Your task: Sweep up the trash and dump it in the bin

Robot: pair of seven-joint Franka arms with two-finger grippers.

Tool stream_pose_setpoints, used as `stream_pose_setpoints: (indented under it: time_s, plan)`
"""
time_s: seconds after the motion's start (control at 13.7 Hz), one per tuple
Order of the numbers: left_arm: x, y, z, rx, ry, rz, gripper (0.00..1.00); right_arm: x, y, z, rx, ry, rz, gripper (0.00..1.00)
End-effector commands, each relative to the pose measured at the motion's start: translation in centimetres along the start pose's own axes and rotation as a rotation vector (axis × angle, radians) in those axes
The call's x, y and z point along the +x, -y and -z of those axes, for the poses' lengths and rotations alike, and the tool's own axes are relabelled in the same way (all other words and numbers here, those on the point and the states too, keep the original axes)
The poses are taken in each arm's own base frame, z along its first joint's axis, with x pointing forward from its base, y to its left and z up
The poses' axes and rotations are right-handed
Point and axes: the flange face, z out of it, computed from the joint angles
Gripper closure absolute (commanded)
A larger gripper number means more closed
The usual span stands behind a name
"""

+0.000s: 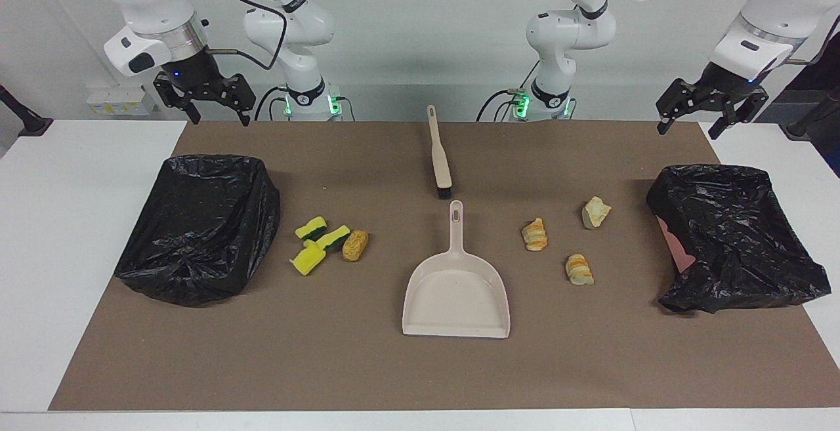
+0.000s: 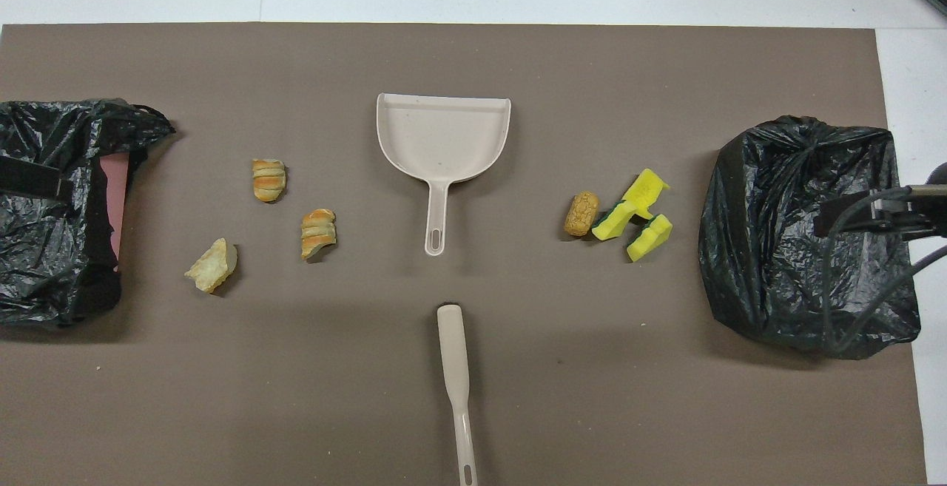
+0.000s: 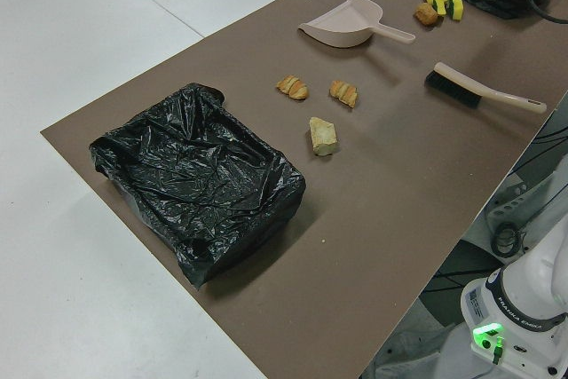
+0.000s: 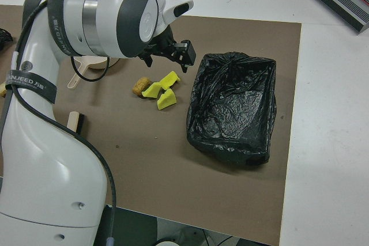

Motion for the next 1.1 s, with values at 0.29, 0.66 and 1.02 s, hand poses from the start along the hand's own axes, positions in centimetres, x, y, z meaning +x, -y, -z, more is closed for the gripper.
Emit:
stream_pose_setpoints:
  time_s: [0.29,0.66,1.02]
  plan:
    - [-1.0,0.2,0.2,-0.004,0.011,0.01,0.0,-0.9,0.2,-0.1,0.02,0.004,-0.009,0.0]
    - [-1.1,1.1,0.2,-0.003,0.009,0.025,0.0,-1.1,0.4,0.2,0.018,0.005,-0.003,0.0]
    - [-0.9,0.5,0.1,-0.004,0.001,0.016,0.0,0.8,2.5,-0.8,0.017,0.011,0.035,0.0]
